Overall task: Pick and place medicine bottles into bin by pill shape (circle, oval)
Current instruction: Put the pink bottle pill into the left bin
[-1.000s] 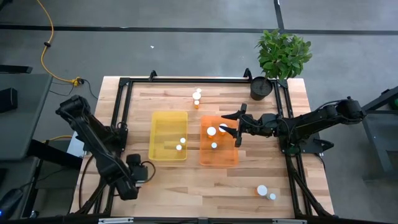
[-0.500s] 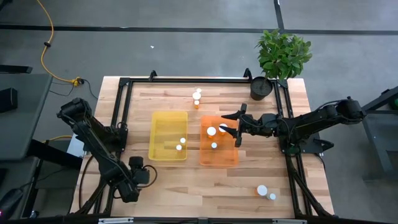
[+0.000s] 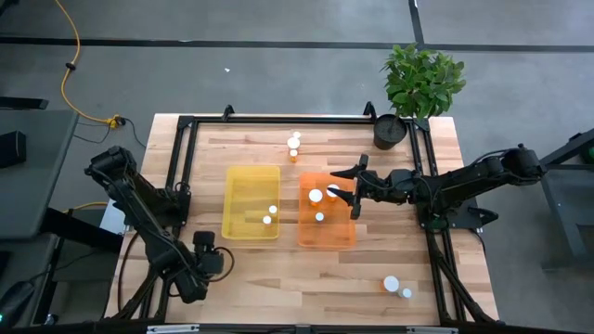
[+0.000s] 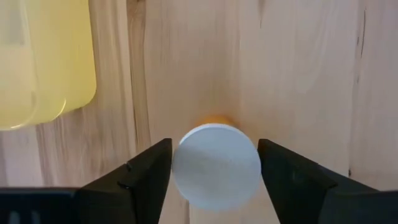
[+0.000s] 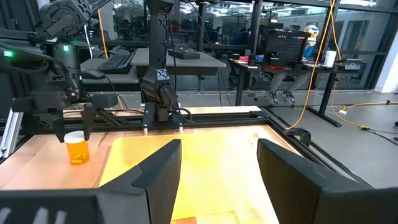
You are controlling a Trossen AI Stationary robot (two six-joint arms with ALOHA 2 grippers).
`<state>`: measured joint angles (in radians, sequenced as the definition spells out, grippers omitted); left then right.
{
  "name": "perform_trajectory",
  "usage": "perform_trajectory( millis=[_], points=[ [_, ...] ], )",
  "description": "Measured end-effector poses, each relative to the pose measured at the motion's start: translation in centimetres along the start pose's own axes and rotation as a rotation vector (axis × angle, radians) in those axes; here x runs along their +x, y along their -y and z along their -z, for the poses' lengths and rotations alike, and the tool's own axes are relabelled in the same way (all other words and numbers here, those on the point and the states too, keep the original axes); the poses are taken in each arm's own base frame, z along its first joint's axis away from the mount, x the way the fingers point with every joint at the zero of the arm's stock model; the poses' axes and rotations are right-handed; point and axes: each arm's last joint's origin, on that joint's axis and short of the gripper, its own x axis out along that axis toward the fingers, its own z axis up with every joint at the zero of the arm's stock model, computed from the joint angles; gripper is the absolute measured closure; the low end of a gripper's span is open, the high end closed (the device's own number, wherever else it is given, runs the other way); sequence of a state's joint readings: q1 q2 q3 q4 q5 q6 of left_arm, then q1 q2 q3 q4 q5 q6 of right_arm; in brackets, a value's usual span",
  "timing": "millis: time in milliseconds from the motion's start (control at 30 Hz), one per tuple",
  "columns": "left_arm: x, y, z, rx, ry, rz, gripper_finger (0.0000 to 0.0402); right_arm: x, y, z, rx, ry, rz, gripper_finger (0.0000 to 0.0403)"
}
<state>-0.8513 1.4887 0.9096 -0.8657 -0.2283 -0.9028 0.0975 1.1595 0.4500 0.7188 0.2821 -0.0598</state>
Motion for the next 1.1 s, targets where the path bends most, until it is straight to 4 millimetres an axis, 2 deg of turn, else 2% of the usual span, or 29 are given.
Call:
perform_trajectory(
  millis=[300, 567, 700, 767, 933, 1100],
  points=[
    [0.0, 0.0, 0.0, -0.001, -0.009, 0.001, 0.0180, 0.0, 0.0, 0.0, -0.002, -0.004, 0.000, 0.0199],
    [0.0, 0.0, 0.0, 0.014, -0.008, 0.002, 0.0216, 0.0, 0.0, 0.0, -0.001, -0.004, 0.000, 0.0199],
    [-0.3, -0.1, -0.3, 0.035, -0.015, -0.001, 0.0221, 0.0, 0.0, 0.0, -0.002, -0.004, 0.000, 0.0199],
    [-1.1, 0.0, -1.0, 0.051, -0.011, 0.001, 0.0219, 0.0, 0.0, 0.0, -0.001, -0.004, 0.000, 0.0199],
    [-5.1, -0.2, -4.5, 0.183, 0.109, -0.033, 0.0214, 0.0, 0.0, 0.0, -0.001, -0.003, 0.000, 0.0199],
    [-8.2, -1.9, -8.3, 0.386, 0.284, -0.207, 0.0213, 0.0, 0.0, 0.0, 0.011, 0.002, -0.001, 0.0199]
  ],
)
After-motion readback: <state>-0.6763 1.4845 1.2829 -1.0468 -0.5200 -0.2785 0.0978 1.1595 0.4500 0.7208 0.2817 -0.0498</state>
